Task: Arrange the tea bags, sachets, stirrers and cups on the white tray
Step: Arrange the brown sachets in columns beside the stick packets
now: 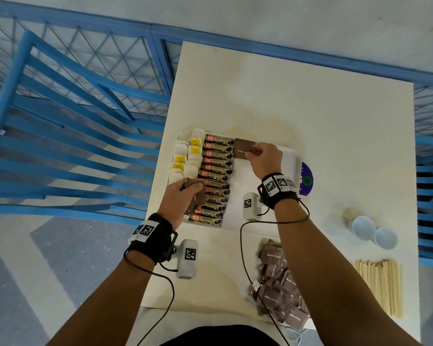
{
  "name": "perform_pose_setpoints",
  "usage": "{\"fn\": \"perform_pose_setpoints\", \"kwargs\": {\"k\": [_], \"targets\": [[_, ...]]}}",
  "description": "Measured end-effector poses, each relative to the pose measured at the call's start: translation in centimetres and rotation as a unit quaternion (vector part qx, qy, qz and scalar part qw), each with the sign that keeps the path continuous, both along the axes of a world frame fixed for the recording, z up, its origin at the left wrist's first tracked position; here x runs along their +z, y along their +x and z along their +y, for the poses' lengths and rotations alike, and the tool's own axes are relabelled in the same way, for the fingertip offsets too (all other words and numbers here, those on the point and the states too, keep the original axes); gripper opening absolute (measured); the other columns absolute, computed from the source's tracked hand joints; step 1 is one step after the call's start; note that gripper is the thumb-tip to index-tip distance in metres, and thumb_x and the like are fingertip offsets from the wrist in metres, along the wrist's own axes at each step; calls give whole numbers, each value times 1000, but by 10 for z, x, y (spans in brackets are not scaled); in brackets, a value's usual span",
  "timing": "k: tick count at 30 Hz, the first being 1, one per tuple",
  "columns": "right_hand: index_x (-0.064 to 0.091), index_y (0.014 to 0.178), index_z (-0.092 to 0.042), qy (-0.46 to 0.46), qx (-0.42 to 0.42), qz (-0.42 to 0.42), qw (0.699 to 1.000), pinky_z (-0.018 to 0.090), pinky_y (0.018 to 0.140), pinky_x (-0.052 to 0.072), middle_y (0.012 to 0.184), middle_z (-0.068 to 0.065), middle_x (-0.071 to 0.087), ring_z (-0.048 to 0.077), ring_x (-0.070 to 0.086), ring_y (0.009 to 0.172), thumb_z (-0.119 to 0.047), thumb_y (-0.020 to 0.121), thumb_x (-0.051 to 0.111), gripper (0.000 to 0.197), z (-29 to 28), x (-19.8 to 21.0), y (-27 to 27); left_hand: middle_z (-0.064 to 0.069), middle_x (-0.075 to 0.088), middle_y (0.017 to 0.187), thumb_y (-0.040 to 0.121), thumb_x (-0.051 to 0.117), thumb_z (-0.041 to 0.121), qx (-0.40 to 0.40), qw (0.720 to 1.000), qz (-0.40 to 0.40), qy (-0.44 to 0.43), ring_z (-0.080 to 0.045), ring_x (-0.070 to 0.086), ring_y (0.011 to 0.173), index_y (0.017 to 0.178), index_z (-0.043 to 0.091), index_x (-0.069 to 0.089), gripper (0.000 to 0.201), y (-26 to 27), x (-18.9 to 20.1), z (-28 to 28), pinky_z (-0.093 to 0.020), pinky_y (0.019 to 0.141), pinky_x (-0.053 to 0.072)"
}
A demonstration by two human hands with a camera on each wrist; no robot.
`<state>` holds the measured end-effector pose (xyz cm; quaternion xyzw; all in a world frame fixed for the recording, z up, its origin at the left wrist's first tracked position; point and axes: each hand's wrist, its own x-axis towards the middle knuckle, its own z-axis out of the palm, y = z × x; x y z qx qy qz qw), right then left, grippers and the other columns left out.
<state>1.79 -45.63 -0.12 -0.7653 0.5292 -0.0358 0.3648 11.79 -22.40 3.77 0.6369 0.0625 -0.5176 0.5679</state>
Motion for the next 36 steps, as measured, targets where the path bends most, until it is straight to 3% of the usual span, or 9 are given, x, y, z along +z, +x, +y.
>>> {"fn": "perform_pose_setpoints", "kwargs": {"k": [5, 9, 12, 15, 18, 22, 26, 31, 36], "targets": [[70, 104, -15, -7, -27, -13, 1000, 35, 87, 52, 99, 5, 70, 24, 63, 96, -18, 82, 79, 24, 3, -6, 3, -15, 74, 94, 98, 61, 6, 0, 1000, 0, 1, -26, 70, 76, 111, 3, 71, 17, 0, -3, 2, -29, 51, 49], [67, 102, -14, -7, -45, -40, 998, 26, 76, 51, 88, 2, 68, 18, 63, 85, -15, 79, 82, 28, 2, -7, 2, -16, 73, 93, 97, 59, 1, 2, 1000, 6, -4, -28, 69, 78, 109, 4, 71, 17, 1, -4, 3, -30, 51, 48], [64, 105, -14, -6, -59, -52, 997, 27, 78, 53, 85, 1, 66, 17, 63, 84, -16, 78, 83, 33, 2, -7, 2, -18, 71, 97, 94, 54, -5, -3, 1000, 15, -11, -33, 69, 85, 112, 3, 69, 25, 0, -6, 3, -32, 55, 50], [60, 112, -15, -14, -70, -53, 996, 23, 77, 45, 99, 2, 63, 15, 58, 88, -22, 80, 82, 39, 4, -3, -2, -16, 72, 97, 95, 54, -7, -23, 999, 3, -25, -34, 71, 87, 115, 6, 70, 29, -1, -6, 2, -39, 68, 53], [62, 111, -16, -34, -80, -81, 993, 25, 76, 49, 97, 0, 64, 14, 60, 85, -22, 88, 73, 26, 15, 9, -9, -14, 76, 95, 96, 61, -2, -23, 999, -1, -44, -41, 69, 92, 118, 7, 69, 25, -3, -4, 0, -48, 79, 54], [69, 104, -23, 66, 8, -120, 990, 21, 75, 53, 93, -13, 69, 2, 63, 80, -26, 94, 66, 10, 44, 30, -15, -13, 76, 106, 92, 69, 2, 0, 998, -2, -59, -33, 72, 94, 119, 3, 67, 27, -4, 2, -5, -36, 67, 63], [71, 107, -27, 180, 148, -131, 964, 28, 79, 58, 97, -10, 72, 8, 68, 85, -40, 93, 68, 19, 70, 33, -18, -19, 75, 105, 87, 77, 8, -18, 998, -32, -42, -29, 71, 90, 118, 1, 68, 33, -8, 5, -8, -34, 64, 61], [73, 98, -20, 186, 78, -180, 963, 25, 62, 55, 82, -1, 74, 15, 69, 69, -22, 89, 75, 9, 79, 33, -20, -16, 75, 94, 87, 79, 13, -28, 998, -34, -35, -24, 69, 78, 112, 3, 70, 28, -11, 9, -7, -31, 59, 54], [69, 101, -23, 207, 72, -167, 961, 21, 63, 51, 90, -1, 75, 13, 70, 75, -30, 89, 74, 14, 82, 37, -18, -14, 76, 91, 89, 76, 12, 1, 998, -50, -37, -25, 70, 77, 113, 2, 70, 26, -14, 9, -5, -32, 61, 55]]}}
